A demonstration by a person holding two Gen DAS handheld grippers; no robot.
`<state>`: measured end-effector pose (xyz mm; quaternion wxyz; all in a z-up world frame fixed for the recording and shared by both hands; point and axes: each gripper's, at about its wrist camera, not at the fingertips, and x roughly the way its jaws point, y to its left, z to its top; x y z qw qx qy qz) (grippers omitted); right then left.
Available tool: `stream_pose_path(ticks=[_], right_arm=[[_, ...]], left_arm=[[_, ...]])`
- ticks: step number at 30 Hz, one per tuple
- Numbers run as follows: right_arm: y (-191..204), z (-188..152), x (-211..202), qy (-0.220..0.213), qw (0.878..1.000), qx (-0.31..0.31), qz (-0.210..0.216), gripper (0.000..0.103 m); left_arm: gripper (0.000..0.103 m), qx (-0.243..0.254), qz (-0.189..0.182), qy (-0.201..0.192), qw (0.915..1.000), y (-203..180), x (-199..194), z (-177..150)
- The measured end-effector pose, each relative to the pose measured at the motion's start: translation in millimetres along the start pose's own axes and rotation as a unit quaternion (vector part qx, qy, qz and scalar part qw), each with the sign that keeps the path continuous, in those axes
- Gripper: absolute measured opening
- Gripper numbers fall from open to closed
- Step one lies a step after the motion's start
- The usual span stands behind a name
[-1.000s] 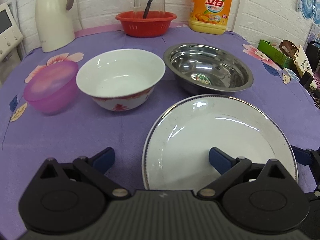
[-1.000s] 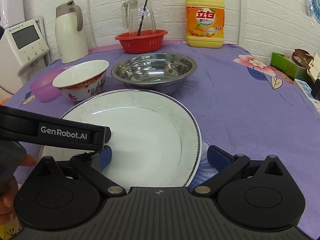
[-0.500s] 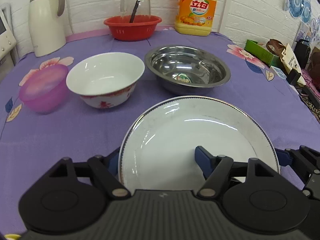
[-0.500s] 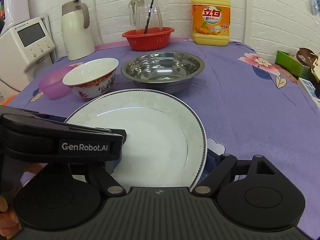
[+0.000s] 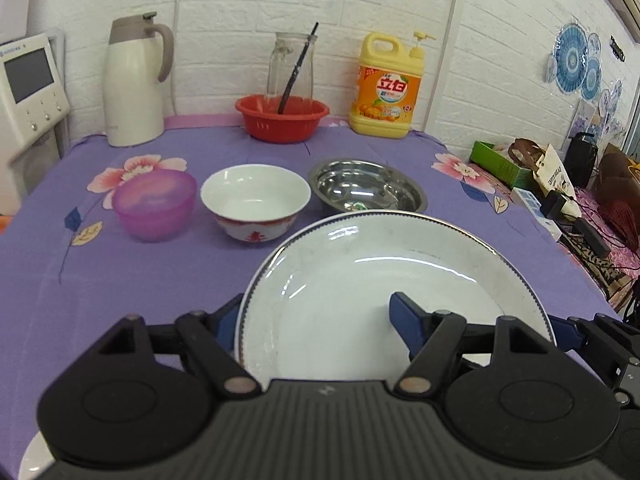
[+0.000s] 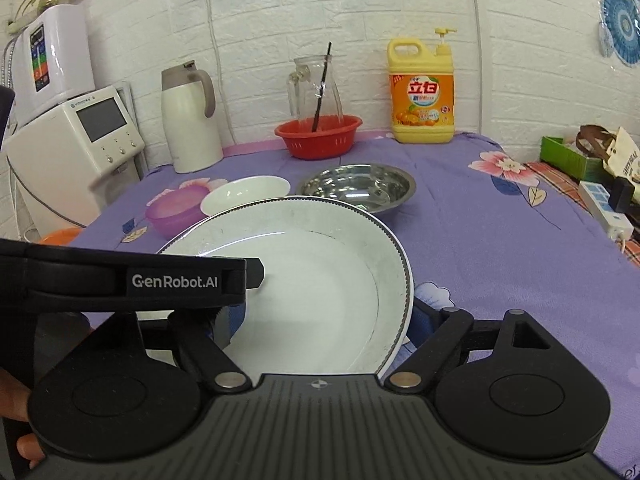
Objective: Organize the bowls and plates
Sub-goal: 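Lift the blue-rimmed plate with the left gripper and carry it away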
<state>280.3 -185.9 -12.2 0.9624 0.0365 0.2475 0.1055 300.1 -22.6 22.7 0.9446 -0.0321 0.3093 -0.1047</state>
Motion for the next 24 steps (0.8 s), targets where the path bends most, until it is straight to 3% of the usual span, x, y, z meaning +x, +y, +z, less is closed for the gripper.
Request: stream_pose_path(ticks=[6,15,18,24], right_arm=[[38,-3,-14,-0.013,0.999,-0.016,0.037,0.103],[110,-25,-25,0.002,0.992,-0.062,0.108,0.103],[128,-35,-25,0.014,0.989,-0.08,0.122,0.103],[142,-53,-19,0.041,0.986,-0.097,0.132,0.103]], left_arm=[[0.073,-0.015,0.033,-0.022,0.9991,37,-45,-13],[0.073,-0.052,0.098,-0.026,0.9935,100,-104,-59],[0.073,-0.052,0.12,-0.022,0.9912,109,-112,-76],[0.073,-0.085,0.122,0.002,0.9889,126,-106,-98]])
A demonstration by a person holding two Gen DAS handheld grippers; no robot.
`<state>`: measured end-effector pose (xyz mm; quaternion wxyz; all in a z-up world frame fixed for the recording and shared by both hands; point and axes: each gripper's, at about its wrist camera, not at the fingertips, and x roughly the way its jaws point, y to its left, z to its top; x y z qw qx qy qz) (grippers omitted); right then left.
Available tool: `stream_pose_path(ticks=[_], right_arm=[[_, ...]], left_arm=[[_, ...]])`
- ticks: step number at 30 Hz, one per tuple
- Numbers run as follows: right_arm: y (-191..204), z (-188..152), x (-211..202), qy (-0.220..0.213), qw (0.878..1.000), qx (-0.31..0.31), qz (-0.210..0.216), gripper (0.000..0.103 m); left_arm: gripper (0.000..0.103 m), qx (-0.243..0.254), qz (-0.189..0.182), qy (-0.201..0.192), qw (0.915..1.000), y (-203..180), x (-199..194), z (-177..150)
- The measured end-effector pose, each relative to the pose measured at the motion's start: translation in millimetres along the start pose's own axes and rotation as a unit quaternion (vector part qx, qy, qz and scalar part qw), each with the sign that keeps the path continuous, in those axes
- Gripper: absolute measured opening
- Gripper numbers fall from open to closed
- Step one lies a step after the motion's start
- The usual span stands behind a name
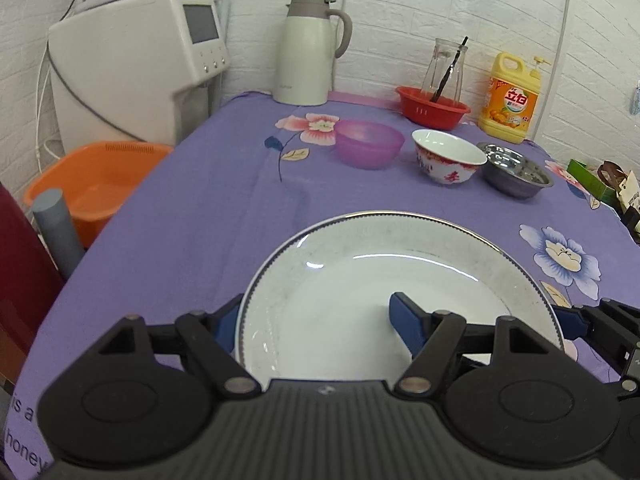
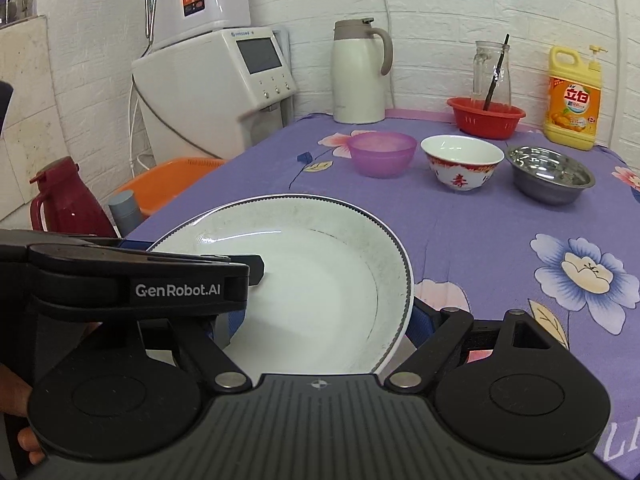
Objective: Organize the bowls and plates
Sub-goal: 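Lift the blue-rimmed plate with the left gripper and carry it away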
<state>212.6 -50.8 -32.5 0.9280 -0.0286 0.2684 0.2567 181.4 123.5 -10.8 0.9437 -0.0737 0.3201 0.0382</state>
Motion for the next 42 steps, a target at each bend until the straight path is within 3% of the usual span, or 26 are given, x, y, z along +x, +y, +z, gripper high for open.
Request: stream_pose_path(ticks=[4,10,12,19,22,33,37,39,42], right_arm=[[1,-5,9,0.011,1.0,-0.002,-0.001,0.103],[0,-10,9,0.01,1.0,-0.001,0.003,0.103],[-1,-10,8,0.009,1.0,0.004,0.008,0.103],[-2,-9,8,0.01,1.0,0.011,0.014,0.103],[-3,-8,5,0.002,1.0,0.022,0.014,0.103],[-3,-6,5,0.014,1.0,-0.002,0.024,0.103],[-18,-5,-7,-0.021,0.997,0.064,0.03,0.103],[-18,-3,-6,-0.016,0.998,0.052,0.015,0.103],[-15,1,-7,-0.013,0.999,0.034,0.031,0.103]], left_arm=[[0.072,-0.007,0.001,0.007,0.9999,2,8,-6],[0.073,0.014,0.008,-0.012,0.9998,-4,8,-8],[0.079,0.017,0.004,-0.016,0.9997,-5,8,-8],[0.083,0.022,0.004,-0.023,0.9995,-8,7,-7],[0.093,0.018,0.003,-0.041,0.999,-8,0,-5],[0.093,0.013,-0.003,-0.056,0.9984,-13,-7,5],[0.093,0.006,0.001,-0.064,0.9979,-10,-11,8],[0.093,0.001,0.001,-0.068,0.9977,-9,-13,11],[0.093,-0.007,0.0,-0.07,0.9975,-8,-13,15]])
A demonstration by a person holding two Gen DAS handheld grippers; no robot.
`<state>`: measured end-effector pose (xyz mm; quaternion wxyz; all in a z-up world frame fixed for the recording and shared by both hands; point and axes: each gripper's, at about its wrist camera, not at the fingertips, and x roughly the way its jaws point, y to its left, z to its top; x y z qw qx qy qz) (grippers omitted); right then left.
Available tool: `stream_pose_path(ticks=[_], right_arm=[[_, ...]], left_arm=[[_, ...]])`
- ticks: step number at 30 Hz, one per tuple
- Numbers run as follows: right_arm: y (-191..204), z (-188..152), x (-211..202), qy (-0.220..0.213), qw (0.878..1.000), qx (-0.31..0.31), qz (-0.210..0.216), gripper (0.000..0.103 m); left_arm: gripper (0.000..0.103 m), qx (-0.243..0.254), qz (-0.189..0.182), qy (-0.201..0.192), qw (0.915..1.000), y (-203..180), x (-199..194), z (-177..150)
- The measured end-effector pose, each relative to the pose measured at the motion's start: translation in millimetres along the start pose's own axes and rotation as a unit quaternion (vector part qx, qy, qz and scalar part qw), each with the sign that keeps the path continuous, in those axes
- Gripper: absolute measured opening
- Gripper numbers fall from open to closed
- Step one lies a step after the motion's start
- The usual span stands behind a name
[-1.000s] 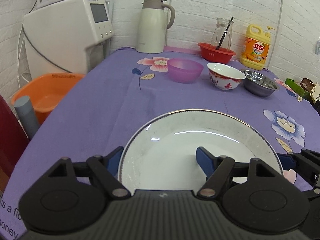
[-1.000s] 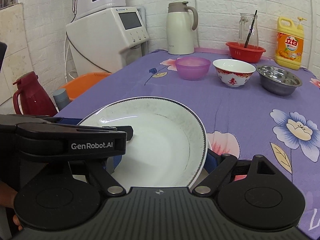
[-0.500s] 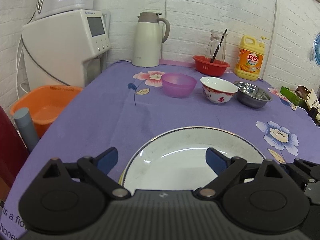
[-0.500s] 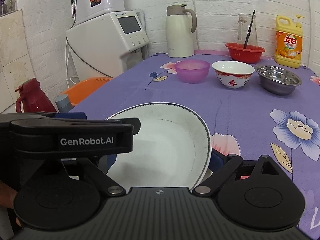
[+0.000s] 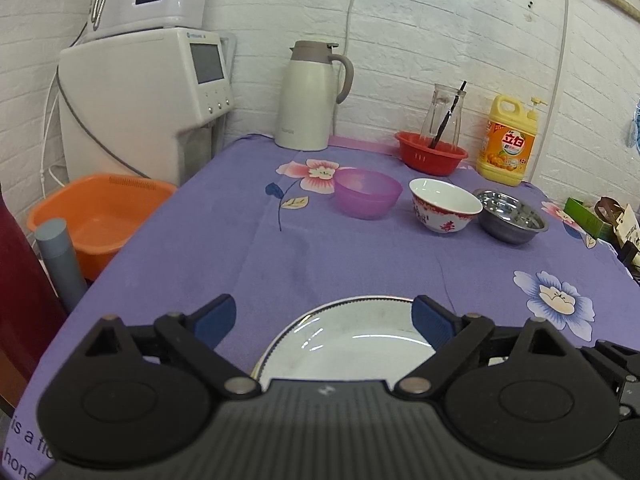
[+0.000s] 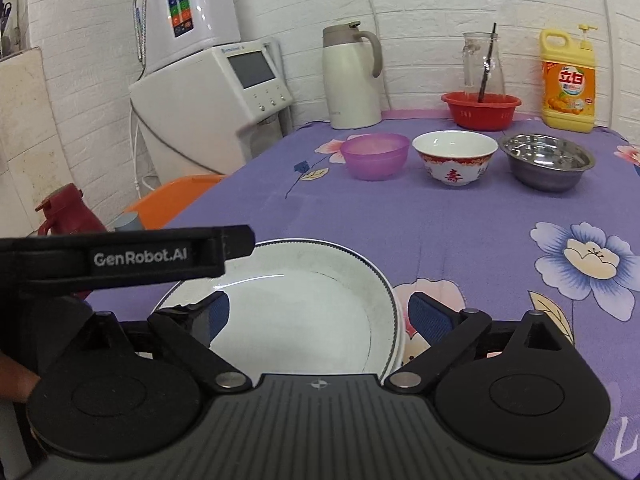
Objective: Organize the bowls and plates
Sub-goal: 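Lift the blue-rimmed plate with the left gripper and carry it away, then reach the right gripper toward the rim of the steel bowl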
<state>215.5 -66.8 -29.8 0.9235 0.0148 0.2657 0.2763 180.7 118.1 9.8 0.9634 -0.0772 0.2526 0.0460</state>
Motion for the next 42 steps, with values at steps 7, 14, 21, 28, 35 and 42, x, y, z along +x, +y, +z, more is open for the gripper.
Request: stream_pose_path(ticks=[7,14,21,28,35,42], right_arm=[[-20,9,-17,-0.04,0.998,0.008,-0.037,0.103],[-73,3,-31,-0.04,0.994,0.064,-0.078,0.103],[-139,26,-38,-0.049,0.983,0.088,-0.153,0.103],[-193,80,-1,-0.036,0.98,0.06,-0.188,0.103],[-260,132,87,0.055,0.971,0.062,-0.226,0.103],[-286,133,136,0.143,0.955,0.053,-0.253,0.103]], left_arm=[[0.094,0.008,-0.013,0.001,0.9999,-9,1,3],[0.098,0.011,-0.044,0.015,0.9989,-34,15,5],[0.099,0.031,-0.07,0.024,0.9968,-67,37,18],[0.099,0.042,-0.081,0.034,0.9952,-84,57,28],[0.099,0.042,-0.065,0.034,0.9964,-75,66,38],[0.099,0.035,-0.052,0.035,0.9974,-64,74,47]])
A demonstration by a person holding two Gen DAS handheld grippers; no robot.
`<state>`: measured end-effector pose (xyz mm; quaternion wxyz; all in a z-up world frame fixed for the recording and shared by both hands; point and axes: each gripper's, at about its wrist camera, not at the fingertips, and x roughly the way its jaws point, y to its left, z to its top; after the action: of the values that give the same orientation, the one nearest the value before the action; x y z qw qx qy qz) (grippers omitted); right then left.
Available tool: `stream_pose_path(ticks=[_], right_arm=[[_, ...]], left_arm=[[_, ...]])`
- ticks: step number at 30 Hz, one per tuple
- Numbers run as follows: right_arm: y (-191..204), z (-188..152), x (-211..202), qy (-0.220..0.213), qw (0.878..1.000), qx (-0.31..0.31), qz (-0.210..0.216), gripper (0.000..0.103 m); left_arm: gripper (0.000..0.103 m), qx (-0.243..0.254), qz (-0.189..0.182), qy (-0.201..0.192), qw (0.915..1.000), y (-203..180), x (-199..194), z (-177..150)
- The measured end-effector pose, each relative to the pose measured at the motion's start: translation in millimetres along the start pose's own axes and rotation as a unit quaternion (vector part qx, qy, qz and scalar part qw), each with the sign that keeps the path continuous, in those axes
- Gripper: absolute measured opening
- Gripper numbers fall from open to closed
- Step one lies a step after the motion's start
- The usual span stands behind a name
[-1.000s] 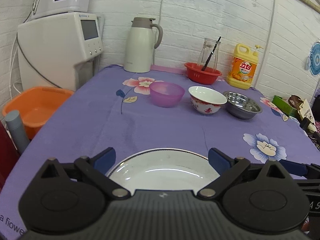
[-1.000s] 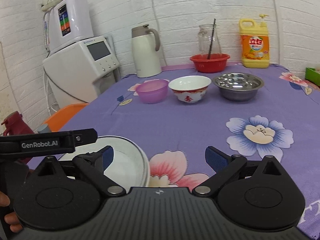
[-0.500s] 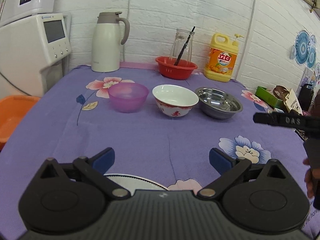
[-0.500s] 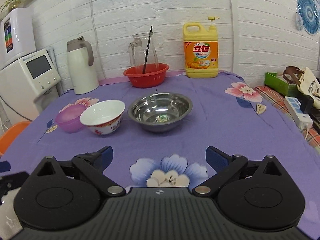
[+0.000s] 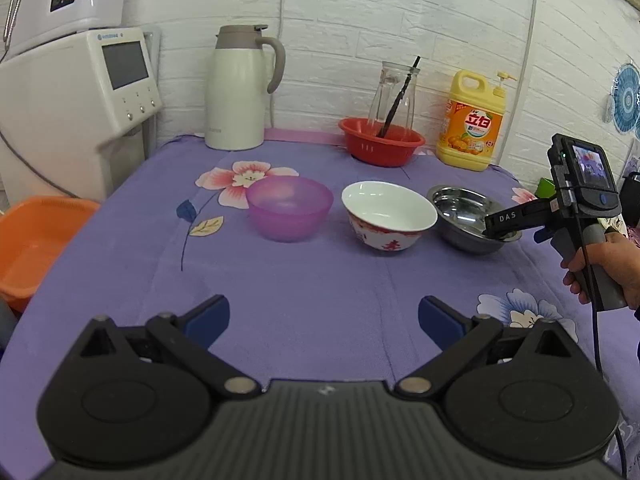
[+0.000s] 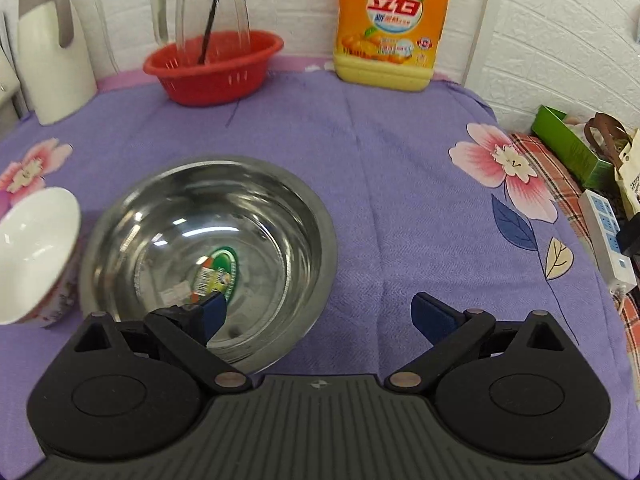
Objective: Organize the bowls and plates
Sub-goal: 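Reach the right gripper toward the rim of the steel bowl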
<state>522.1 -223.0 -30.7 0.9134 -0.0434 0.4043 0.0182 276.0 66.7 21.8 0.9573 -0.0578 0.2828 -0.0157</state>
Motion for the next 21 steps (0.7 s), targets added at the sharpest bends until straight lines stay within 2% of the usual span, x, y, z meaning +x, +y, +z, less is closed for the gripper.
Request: stream_pose_path(ticks=[8,15,17,21], right_arm=[[-2,-4,-2,0.032,0.999,-0.018,-0.002,0.103],[-8,-39,-30,0.067,0.995,-0.041,0.054,0.103],[-12,-50,-44,0.054,0.996,-0.033,0.069,0.103],[-25,-58,-66,-0.015,0.998,0.01,0.06,0.103]], left_arm=[[0.099,0.006,-0.028,-0.002,0.9996,-15,1,8],[0.099,0.014,-0.075,0.02,0.9969,-40,6,13],[0.099,0.014,-0.095,0.033,0.9948,-48,12,18],[0.099,-0.002,-0.113,0.04,0.9928,-66,31,34]])
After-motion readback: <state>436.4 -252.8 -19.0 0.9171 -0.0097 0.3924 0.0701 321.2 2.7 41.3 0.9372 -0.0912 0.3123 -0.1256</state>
